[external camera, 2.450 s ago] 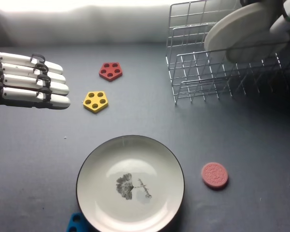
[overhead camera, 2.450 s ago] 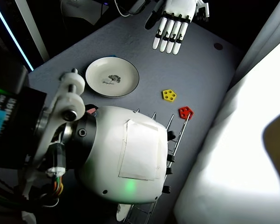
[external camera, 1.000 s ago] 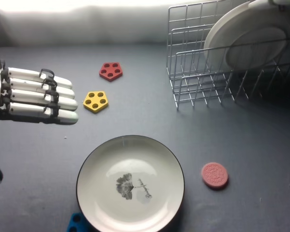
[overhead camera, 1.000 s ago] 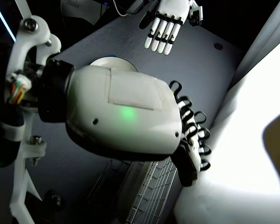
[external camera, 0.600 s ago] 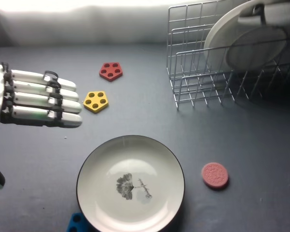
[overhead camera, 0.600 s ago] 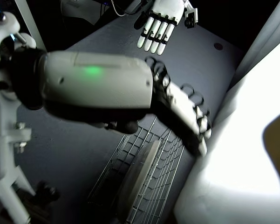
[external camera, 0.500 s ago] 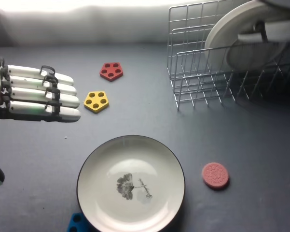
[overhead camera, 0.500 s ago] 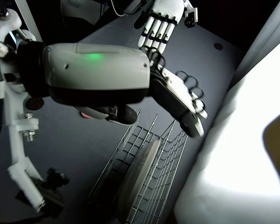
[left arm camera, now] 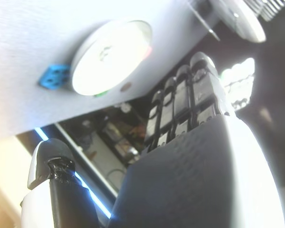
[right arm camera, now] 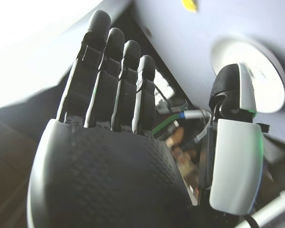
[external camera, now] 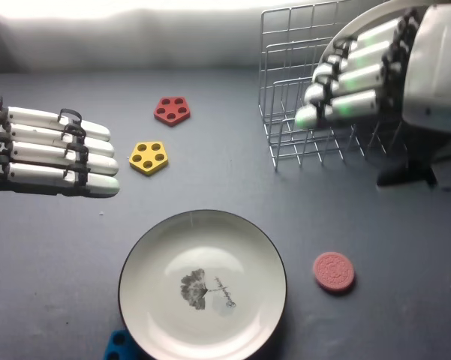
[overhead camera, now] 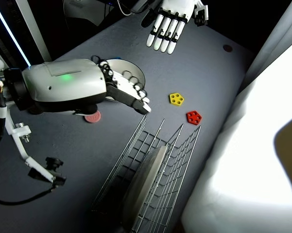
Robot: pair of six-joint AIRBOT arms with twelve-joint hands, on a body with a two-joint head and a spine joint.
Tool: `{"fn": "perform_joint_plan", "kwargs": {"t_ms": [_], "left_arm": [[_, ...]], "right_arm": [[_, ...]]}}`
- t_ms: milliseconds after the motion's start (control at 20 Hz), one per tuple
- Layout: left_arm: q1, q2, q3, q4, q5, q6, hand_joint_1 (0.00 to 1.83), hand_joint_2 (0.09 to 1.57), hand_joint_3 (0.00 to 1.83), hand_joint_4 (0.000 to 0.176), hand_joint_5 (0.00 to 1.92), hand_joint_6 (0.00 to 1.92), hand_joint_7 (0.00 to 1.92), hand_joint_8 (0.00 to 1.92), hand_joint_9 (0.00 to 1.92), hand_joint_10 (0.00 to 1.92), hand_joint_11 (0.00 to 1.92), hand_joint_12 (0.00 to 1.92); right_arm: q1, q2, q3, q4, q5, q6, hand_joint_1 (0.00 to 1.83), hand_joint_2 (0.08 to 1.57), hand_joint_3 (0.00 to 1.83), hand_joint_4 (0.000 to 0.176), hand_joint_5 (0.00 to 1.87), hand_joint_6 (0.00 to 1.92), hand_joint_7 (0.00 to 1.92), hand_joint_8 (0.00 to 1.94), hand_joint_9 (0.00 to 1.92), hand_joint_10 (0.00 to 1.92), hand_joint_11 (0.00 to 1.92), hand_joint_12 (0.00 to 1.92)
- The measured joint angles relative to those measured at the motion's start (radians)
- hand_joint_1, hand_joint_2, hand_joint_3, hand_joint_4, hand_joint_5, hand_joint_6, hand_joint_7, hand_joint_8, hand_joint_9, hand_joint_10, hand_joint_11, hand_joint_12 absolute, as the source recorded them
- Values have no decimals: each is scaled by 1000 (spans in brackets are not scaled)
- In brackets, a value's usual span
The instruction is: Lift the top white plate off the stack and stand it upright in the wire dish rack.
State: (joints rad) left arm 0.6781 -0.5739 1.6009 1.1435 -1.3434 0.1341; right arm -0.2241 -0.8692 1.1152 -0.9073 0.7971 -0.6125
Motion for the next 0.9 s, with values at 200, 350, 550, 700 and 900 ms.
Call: {"fn": "perform_joint_plan", "kwargs": {"t_ms": [200, 350, 550, 700, 900], "left_arm": [[0, 0, 5, 1, -6, 1, 369, 969, 1, 0, 14, 0, 36, 0, 34, 2, 54, 73], [0, 0, 5, 3, -6, 1, 384, 964, 0, 0, 35, 7, 47, 4, 46, 5, 64, 76], [0, 0, 5, 4, -8, 8, 406, 968, 0, 0, 22, 0, 45, 1, 53, 6, 64, 76], [-2, -28, 24, 15, -10, 9, 407, 974, 3, 0, 31, 3, 57, 5, 58, 6, 73, 79], [0, -28, 19, 17, -10, 13, 403, 964, 0, 0, 37, 2, 50, 0, 49, 0, 59, 74]], "right_arm": [[-16, 34, -74, -65, 116, 34, 865, 969, 0, 0, 522, 1, 556, 0, 568, 0, 606, 90], [-23, 45, -81, -97, 164, 161, 855, 971, 0, 0, 530, 4, 533, 9, 573, 6, 639, 101], [-15, 104, -117, -140, 247, 171, 849, 957, 0, 0, 541, 7, 557, 13, 595, 11, 658, 108], [-9, 109, -117, -242, 304, 232, 790, 964, 0, 0, 519, 0, 532, 1, 553, 0, 613, 86], [-8, 116, -105, -235, 290, 235, 763, 964, 0, 6, 471, 0, 484, 0, 469, 0, 501, 36]]}}
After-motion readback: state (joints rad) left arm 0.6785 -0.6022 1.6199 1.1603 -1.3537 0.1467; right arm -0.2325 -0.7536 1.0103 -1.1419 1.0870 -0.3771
